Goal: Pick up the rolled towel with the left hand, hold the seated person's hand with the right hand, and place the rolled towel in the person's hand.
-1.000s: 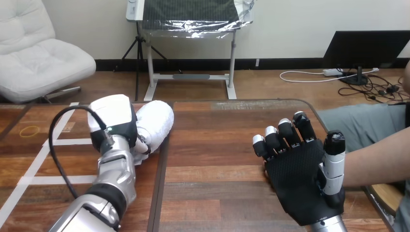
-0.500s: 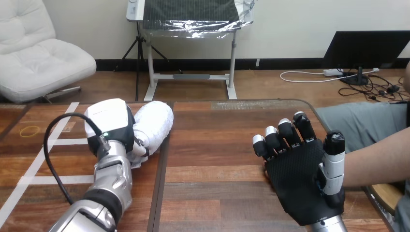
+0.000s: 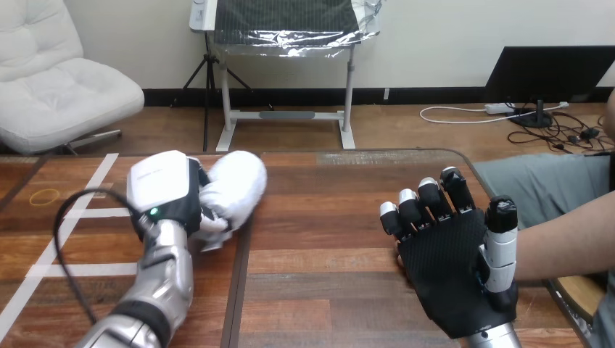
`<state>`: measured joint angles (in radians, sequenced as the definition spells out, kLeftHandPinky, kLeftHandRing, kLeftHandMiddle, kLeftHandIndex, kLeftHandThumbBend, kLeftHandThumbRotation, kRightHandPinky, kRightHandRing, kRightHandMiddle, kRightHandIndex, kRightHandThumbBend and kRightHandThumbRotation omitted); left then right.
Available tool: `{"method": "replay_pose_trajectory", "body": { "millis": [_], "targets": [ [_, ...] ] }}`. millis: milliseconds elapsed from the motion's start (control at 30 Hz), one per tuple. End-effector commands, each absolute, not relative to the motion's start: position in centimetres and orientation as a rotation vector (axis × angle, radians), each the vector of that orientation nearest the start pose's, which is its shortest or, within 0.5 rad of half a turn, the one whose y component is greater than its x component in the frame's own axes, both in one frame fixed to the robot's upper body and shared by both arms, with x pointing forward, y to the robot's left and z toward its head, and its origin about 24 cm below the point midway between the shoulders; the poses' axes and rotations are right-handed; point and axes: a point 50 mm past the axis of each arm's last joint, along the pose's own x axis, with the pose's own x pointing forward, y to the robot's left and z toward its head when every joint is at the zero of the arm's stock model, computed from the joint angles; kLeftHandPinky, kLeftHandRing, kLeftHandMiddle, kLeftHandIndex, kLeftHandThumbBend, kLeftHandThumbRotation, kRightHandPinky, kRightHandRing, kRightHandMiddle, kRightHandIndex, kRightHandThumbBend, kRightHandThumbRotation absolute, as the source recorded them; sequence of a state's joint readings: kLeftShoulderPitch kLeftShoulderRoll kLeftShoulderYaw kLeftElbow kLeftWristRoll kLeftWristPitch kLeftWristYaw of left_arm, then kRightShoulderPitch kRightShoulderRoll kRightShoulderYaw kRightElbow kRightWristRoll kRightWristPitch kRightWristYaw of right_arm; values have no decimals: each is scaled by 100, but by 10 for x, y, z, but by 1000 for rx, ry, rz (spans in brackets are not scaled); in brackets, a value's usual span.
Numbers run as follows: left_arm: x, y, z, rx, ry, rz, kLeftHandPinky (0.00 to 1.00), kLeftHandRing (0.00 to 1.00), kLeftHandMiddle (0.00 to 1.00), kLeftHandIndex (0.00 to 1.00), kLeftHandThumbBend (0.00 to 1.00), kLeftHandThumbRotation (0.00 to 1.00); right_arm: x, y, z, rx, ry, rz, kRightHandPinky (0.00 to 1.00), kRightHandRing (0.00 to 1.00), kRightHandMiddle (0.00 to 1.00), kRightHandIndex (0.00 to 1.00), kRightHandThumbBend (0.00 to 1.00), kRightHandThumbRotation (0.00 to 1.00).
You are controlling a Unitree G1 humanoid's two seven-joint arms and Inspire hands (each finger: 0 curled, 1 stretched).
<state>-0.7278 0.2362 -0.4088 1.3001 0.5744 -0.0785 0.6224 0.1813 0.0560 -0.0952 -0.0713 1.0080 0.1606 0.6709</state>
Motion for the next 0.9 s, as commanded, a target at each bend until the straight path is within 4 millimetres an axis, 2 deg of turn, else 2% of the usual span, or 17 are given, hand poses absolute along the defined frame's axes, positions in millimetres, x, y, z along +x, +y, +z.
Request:
{"method": "replay_pose_trajectory", "body": {
  "millis": [0,300,633,867],
  "targets": [
    [352,173,29,1010,-85,201,32,37,43,54,57,0,218,-141,53,1091,-287,523,29,36,42,43,94,24],
    [341,166,39,662,-237,215,32,38,45,53,56,0,219,-141,53,1105,-275,524,29,36,41,43,95,24],
    [323,156,50,407,-425,214,36,40,45,54,57,0,220,-141,52,1096,-276,523,30,36,41,43,95,24],
    [312,151,53,284,-488,224,41,42,47,55,55,0,221,-141,52,1103,-278,523,30,36,41,43,95,24]
  ]
}}
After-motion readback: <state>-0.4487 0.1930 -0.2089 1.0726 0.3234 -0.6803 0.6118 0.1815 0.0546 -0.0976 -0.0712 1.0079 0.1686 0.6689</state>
